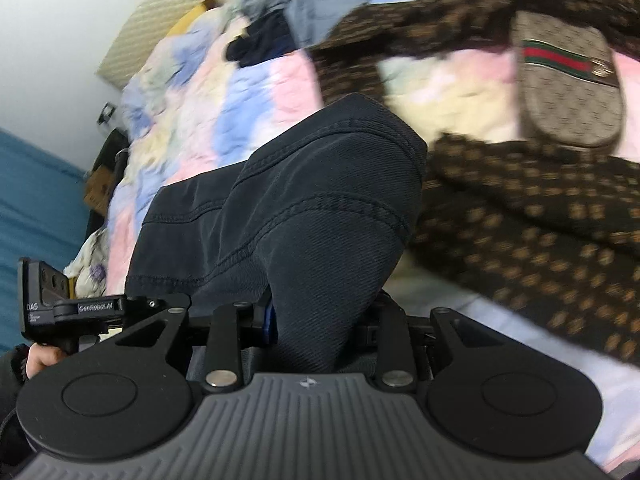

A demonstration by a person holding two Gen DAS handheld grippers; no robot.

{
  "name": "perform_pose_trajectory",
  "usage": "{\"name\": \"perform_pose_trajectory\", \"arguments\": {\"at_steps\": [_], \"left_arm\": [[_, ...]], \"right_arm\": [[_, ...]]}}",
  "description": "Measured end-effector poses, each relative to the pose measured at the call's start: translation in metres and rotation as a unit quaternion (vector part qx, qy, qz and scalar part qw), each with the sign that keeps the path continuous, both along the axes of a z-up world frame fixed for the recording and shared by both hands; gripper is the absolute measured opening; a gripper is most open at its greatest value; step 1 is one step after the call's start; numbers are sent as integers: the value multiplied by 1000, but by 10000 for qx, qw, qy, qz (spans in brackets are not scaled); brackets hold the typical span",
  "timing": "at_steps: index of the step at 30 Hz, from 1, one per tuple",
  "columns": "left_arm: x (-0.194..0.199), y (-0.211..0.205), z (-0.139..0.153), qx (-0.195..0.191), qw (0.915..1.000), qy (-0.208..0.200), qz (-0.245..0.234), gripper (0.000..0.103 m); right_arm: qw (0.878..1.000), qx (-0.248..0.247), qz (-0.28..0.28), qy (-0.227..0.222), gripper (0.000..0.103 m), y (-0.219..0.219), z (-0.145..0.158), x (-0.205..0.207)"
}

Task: Fold clothes
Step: 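Lift the folded trousers with both tools and carry them beside the brown scarf, then lower the folded trousers onto the duvet and open both tools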

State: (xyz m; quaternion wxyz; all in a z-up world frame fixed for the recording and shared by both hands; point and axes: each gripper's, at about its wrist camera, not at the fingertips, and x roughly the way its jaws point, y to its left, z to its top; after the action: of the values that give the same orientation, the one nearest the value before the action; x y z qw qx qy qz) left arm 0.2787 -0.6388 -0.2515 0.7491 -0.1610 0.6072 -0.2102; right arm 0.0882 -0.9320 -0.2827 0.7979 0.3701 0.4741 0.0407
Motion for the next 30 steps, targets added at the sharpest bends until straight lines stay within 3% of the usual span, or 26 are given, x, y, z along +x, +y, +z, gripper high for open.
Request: {"name": "perform_pose_trajectory", "arguments": {"at_steps": [5,9,15,19,23,26,30], "left_arm": [[34,-48,-53,204,9993,162,-261,40],[52,-59,-86,449,9977,175,-480,44],[56,-59,-101,527,9964,243,-618,52],[51,-55,-94,565,9962,240,-613,59],[48,-55,-84,688,9955,165,-637,62],[42,-50,-68,721,9954,86,-624,73],[31,-47,-37,789,9944,-232,-661,80]], "right_arm": [[9997,54,-195,140,32,-37,-54,-1],[9986,178,-443,229,36,-51,-99,-1],[9966,331,-714,244,42,-56,-128,-6],[9957,437,-760,303,46,-57,-125,-8],[9969,170,-659,384,55,-48,-106,-6],[9968,-91,-688,401,60,-42,-89,-7],[9958,-347,-792,303,70,-36,-62,-16]]}}
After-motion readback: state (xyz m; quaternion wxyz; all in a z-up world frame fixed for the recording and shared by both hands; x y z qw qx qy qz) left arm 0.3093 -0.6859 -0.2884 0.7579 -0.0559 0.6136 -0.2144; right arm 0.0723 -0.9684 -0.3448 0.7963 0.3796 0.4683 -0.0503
